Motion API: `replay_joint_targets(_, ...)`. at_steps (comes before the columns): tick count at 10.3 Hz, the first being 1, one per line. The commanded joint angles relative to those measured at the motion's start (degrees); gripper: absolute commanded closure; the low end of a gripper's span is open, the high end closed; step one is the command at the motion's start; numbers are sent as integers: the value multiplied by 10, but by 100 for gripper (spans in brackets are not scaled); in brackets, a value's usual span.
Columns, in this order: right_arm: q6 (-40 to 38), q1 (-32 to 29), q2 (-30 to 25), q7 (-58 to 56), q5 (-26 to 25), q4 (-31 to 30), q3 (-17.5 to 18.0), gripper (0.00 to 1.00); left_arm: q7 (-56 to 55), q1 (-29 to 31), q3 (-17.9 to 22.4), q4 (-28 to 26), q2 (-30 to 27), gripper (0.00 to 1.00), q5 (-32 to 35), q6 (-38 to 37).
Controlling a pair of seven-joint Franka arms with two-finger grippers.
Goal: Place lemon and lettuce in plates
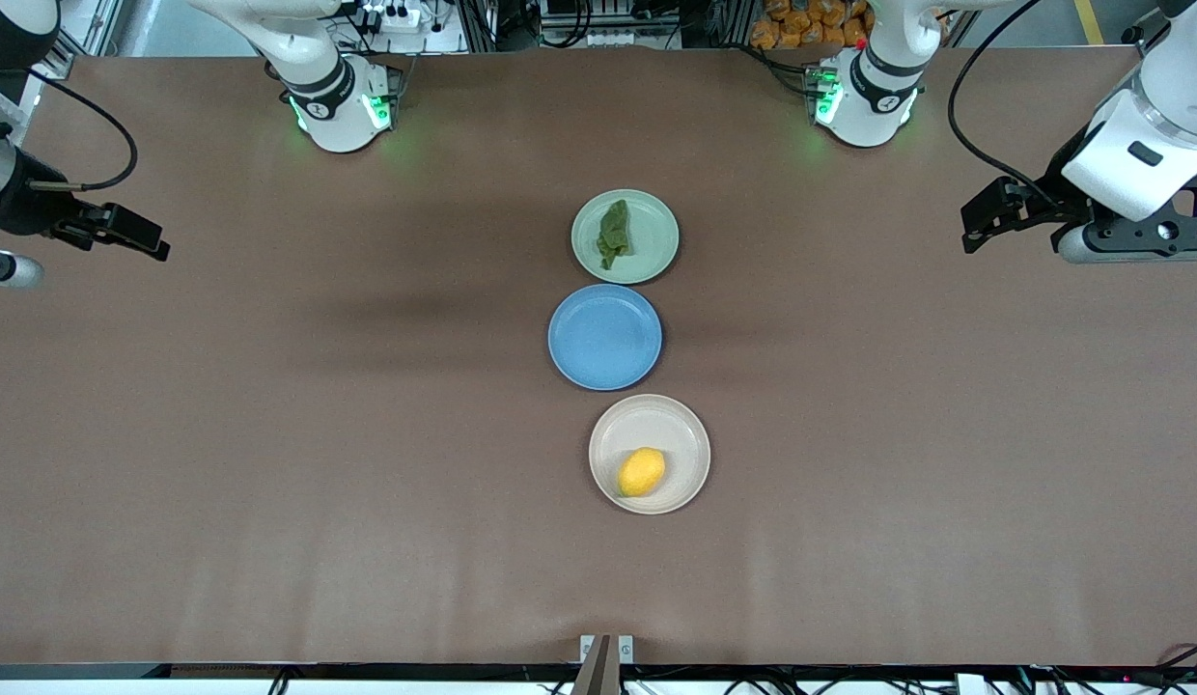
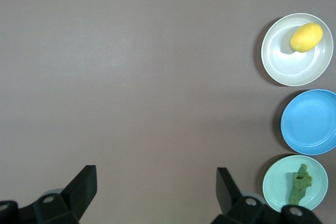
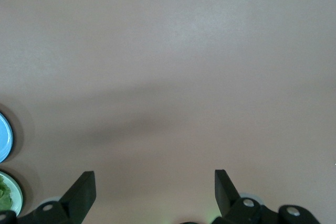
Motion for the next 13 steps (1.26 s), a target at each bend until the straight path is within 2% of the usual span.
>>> replay_joint_targets(1,7,-13,-17,-3,10,-14,7,0,15,0,0,17,7,0,1,-14)
replay_joint_targets(10,13,-11,-1,0,10,18,7,0,14,1,0,15,7,0,1,-14)
replay_joint_targets(13,-35,-10,27,-3,6,75,7,0,12,0,0,13,7,0,0,-14)
